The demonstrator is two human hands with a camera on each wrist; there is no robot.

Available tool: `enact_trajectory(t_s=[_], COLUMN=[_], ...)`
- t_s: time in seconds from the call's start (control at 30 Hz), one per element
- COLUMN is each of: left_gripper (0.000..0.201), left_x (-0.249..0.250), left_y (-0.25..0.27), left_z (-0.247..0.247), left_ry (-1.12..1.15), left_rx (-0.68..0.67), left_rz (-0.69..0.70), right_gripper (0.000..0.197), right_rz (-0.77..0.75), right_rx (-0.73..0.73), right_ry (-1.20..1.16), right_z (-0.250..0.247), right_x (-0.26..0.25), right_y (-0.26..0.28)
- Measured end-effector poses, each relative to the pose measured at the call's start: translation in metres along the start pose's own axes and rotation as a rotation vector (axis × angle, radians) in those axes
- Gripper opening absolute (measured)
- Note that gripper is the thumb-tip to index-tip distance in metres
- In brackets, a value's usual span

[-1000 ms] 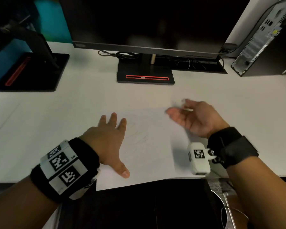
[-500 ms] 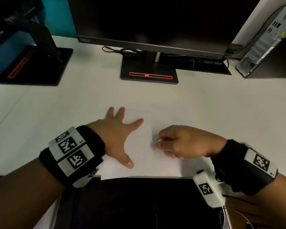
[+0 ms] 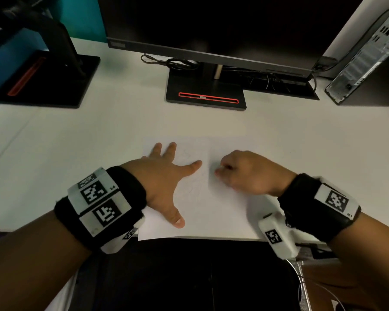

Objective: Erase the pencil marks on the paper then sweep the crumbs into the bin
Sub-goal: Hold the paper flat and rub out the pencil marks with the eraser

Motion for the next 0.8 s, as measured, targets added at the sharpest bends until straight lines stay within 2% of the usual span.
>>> enact_trajectory(t_s=[0.07, 0.13, 0.27, 0.4, 0.47, 0.53, 0.6, 0.7, 0.8], left_gripper=[0.138, 0.138, 0.137, 0.138, 0.137, 0.137, 0.138, 0.138, 0.138], left_x=[0.0, 0.0, 0.001, 0.001, 0.001, 0.001, 0.001, 0.001, 0.001], left_y=[0.0, 0.0, 0.0, 0.0, 0.0, 0.0, 0.0, -0.001, 0.0], left_z=[0.0, 0.0, 0.0, 0.0, -0.001, 0.0, 0.0, 0.0, 0.0], left_ry=[-0.004, -0.013, -0.007, -0.015, -0.024, -0.028, -0.034, -0.036, -0.039], left_rx=[-0.008, -0.013, -0.019, -0.024, -0.026, -0.031, -0.031, -0.038, -0.038], left_rz=[-0.003, -0.004, -0.012, -0.01, -0.009, -0.013, -0.017, -0.013, -0.012], right_gripper=[0.037, 0.038, 0.041, 0.038, 0.04, 0.041, 0.04, 0.038, 0.04], right_rz=[-0.08, -0.096, 0.005, -0.124, -0.099, -0.042, -0.058, -0.152, -0.095], right_rx=[-0.088, -0.14, -0.005, -0.116, -0.124, -0.068, -0.035, -0.109, -0.113], right_ry=[0.056, 0.048, 0.008, 0.092, 0.065, 0.048, 0.077, 0.127, 0.106], right_z=[0.013, 0.018, -0.003, 0.017, 0.012, -0.001, -0.002, 0.015, 0.007], right_x=[-0.012, -0.015, 0.002, -0.014, -0.01, -0.003, -0.004, -0.017, -0.007], right_y=[0.006, 0.007, -0.005, 0.006, 0.002, -0.004, -0.003, 0.006, 0.001])
Point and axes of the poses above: each hand's wrist, its own y-axis away from the middle knuckle, its own z-axis out of the palm, x = y × z, the point moved 4 cm from there along -y, towards the middle knuckle, and after that the axes turned 3 degrees about z, right-handed, at the moved point
